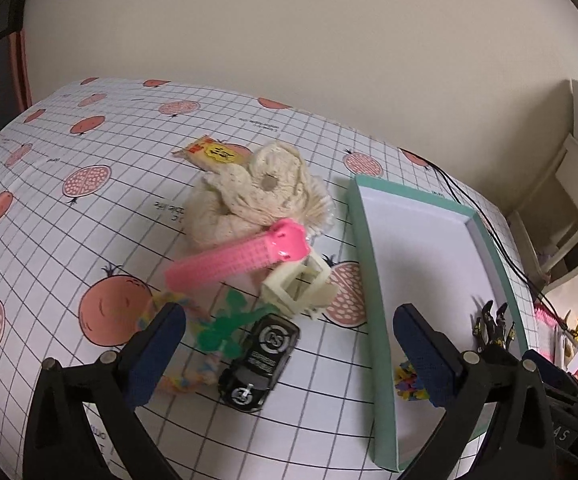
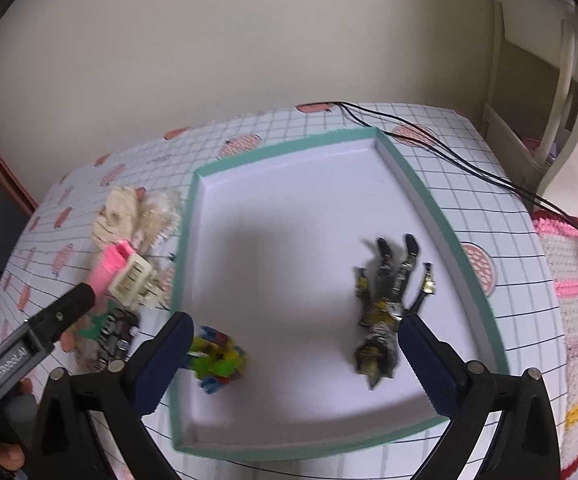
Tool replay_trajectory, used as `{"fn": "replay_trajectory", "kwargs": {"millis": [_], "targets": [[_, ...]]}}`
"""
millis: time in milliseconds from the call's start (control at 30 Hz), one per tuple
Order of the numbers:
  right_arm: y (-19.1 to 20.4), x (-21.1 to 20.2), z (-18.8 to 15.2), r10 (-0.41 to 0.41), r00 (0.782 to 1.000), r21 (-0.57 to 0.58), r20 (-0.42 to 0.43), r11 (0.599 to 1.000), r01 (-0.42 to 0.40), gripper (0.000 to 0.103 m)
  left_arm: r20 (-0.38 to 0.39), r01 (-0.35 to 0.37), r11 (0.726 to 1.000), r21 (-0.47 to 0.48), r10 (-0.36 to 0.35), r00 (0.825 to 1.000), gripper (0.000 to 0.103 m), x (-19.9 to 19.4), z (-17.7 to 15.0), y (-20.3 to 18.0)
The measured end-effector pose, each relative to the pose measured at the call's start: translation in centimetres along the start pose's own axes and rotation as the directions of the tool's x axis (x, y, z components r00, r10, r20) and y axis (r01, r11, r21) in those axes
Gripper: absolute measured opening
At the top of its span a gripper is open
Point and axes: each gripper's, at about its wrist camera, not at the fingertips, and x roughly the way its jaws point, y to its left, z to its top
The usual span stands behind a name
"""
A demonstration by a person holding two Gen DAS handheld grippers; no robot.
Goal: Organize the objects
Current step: 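Withdraw both tools from the tray back toward the remaining toys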
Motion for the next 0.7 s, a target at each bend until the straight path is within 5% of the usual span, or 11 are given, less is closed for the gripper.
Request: {"fn": "replay_trajectory", "kwargs": {"millis": [367, 700], "targets": [[6.2, -0.7, 0.2, 0.134, 0.989, -0.067, 0.061, 0.989, -0.130, 0.103, 0.002, -0.035, 0.990, -0.134, 0.036, 0.999, 0.103, -0.8, 1.2, 6.8], [12.5, 1.0, -1.0, 0.198, 0.980, -0.149, -0.024, 0.968, -0.200, 0.103, -0.058, -0.084, 0.961, -0.262, 0.072, 0.996, 0.103, -0.9, 1.2, 13.2]]}}
